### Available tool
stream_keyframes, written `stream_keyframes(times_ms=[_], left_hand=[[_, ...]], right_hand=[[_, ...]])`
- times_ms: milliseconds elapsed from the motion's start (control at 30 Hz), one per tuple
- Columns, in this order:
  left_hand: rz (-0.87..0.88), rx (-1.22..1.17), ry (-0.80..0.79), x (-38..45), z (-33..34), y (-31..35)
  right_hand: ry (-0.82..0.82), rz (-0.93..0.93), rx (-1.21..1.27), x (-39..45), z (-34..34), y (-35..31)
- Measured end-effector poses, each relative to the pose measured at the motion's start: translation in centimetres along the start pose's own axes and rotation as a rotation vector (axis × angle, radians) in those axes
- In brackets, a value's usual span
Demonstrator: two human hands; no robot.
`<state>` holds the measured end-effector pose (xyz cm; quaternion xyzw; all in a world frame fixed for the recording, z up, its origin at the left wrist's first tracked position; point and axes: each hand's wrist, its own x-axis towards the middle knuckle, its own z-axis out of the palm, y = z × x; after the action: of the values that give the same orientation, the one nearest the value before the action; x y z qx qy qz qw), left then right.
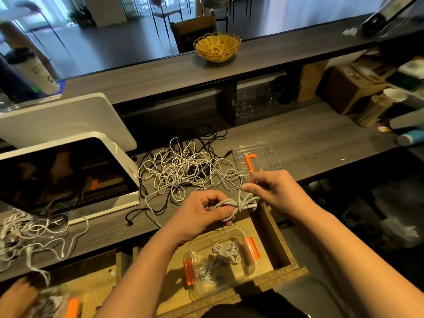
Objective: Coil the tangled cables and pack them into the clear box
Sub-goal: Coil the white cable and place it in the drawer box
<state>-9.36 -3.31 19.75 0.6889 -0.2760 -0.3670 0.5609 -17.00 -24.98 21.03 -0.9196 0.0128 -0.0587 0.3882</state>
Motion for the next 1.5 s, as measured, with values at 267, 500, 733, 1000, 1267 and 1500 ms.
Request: stream_keyframes(times_ms=[267, 500, 733, 1000, 1267, 1500], left_hand=[[-0.013, -0.626, 0.289, -0.7, 1.6, 0.7], [-0.046, -0.379, 0.727, 0.7, 4.0, -2.1], [0.006, -0.041, 0.828, 0.9, 4.3, -3.5], [0.003, 0.119, 0.715, 0.5, 5.3, -4.0], [-0.003, 0.325, 0.357, 0.8, 4.2, -3.3], [-0.026, 0.162, 0.282, 0.3, 4.8, -2.6]], right_hand=[[-0.065, 0.065, 0.098, -0.6, 2.1, -1.2], [-0.214, 0.113, -0.1, -1.5, 4.9, -0.6], [-0.206, 0.093, 0.014, -2.9, 5.4, -1.7], [-0.159, 0.307, 0.701, -2.9, 3.9, -2.8], [-0.135, 0.154, 0.335, -2.8, 2.7, -1.5], [-0.029, 0.165, 0.127, -1.6, 2.1, -1.0]])
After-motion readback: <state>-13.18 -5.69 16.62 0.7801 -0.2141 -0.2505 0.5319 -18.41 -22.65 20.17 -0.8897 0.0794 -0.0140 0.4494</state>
